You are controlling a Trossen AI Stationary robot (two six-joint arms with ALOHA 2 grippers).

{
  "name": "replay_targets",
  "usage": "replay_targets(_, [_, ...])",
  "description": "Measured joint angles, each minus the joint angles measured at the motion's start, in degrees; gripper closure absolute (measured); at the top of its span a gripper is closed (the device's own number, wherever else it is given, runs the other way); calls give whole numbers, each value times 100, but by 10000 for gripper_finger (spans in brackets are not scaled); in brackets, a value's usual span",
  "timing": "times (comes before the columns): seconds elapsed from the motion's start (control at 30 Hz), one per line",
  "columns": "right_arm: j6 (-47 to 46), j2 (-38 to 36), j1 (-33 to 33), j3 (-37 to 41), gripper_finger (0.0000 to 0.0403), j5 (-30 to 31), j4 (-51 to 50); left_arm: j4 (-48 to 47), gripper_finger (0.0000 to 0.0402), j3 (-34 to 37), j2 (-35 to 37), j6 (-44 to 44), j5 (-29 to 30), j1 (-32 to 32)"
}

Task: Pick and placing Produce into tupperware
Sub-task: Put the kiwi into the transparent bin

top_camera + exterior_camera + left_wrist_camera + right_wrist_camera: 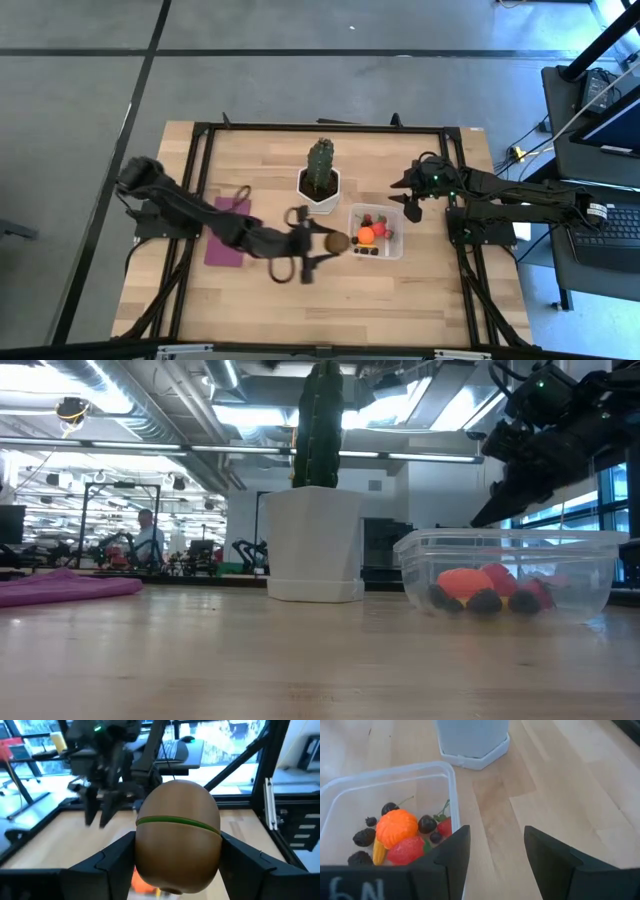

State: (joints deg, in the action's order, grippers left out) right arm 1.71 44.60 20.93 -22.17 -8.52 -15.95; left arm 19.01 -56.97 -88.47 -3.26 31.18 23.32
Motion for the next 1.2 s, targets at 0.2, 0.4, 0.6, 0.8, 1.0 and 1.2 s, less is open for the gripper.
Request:
replay_targets(0.2, [-190, 0, 0, 0, 214, -2, -159, -1434, 167, -1994, -1231, -3, 184, -204])
replay_targets(0.4, [-309, 0, 0, 0, 215, -4, -325, -2949, 167, -3789, -2329, -724, 272, -568])
replay_targets(0.6, [-312, 0, 0, 1, 215, -4, -334, -3782, 167, -4878, -3079, -1067, -115, -1016])
replay_targets(0.8, [-306, 0, 0, 0, 215, -4, -404, -3794, 167, -5080, -3561, -1306, -332, -1322])
replay_targets(1.0, [-301, 0, 0, 2, 215, 0, -614, -3775, 167, -5080, -3990, -1616, -384, -1441])
replay_targets(1.2, [-297, 0, 0, 2, 215, 0, -607, -3739, 163, -5080, -4400, -1925, -544, -1471])
